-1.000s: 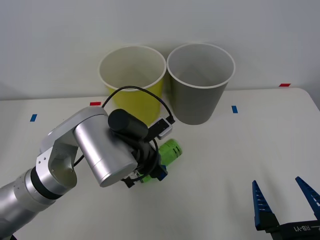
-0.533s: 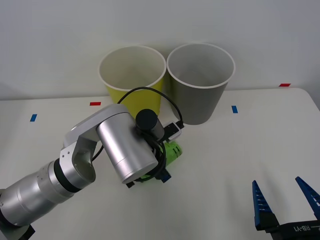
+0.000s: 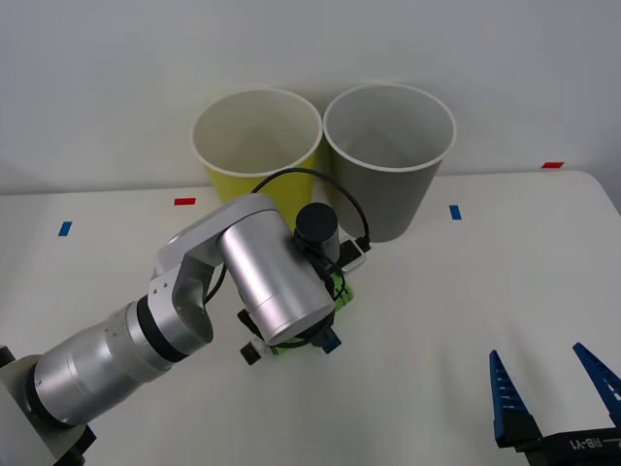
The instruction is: Put cans in the gray bin and PET bottles in the light green bin.
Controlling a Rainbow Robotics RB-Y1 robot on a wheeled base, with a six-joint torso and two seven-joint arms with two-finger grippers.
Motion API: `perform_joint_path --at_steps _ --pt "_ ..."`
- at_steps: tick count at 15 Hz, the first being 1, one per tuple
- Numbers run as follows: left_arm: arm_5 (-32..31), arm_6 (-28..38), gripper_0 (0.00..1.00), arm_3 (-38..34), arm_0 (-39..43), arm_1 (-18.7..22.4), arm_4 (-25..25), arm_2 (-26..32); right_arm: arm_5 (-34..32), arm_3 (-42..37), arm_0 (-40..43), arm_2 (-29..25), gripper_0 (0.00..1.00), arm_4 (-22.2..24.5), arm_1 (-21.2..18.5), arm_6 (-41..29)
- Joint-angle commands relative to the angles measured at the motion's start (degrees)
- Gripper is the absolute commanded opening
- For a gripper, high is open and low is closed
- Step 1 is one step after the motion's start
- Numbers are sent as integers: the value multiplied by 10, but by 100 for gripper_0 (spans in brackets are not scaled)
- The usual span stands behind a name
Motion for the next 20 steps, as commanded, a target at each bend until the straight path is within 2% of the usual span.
perform_joint_path --at_steps 1,9,16,20 --pt "-1 -1 96 36 -23 -11 1 -10 0 0 0 0 100 0 0 0" --pt "-1 16 96 122 -53 -66 1 -9 0 0 0 0 100 0 0 0" --pt "-1 16 96 189 -81 -94 3 -6 0 0 0 0 100 0 0 0" --pt "-10 15 96 211 -81 -96 2 0 0 0 0 0 100 0 0 0"
